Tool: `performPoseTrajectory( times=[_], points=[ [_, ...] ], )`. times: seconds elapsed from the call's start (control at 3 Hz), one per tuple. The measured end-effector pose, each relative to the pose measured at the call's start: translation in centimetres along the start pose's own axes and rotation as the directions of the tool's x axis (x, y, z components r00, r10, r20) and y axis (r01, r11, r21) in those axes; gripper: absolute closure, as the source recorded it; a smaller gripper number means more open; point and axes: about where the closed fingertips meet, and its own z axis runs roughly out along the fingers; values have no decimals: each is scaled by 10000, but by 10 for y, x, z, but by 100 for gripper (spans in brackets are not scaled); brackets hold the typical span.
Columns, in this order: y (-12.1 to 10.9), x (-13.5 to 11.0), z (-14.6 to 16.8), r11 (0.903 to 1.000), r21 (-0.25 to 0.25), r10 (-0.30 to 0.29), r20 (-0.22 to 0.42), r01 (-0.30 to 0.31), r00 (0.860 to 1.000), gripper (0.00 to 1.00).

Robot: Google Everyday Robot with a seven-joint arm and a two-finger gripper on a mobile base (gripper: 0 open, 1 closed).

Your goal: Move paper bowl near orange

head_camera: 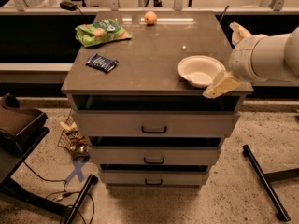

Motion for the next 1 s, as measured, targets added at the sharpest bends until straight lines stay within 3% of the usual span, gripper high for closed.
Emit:
performPoseTrajectory(
  times=[0.67, 1.0],
  points=[
    [6, 7, 6, 9991, 429, -45, 972, 3, 9953, 0],
    [8, 10, 15, 9950, 729, -780, 1383, 684, 9873, 0]
  ],
)
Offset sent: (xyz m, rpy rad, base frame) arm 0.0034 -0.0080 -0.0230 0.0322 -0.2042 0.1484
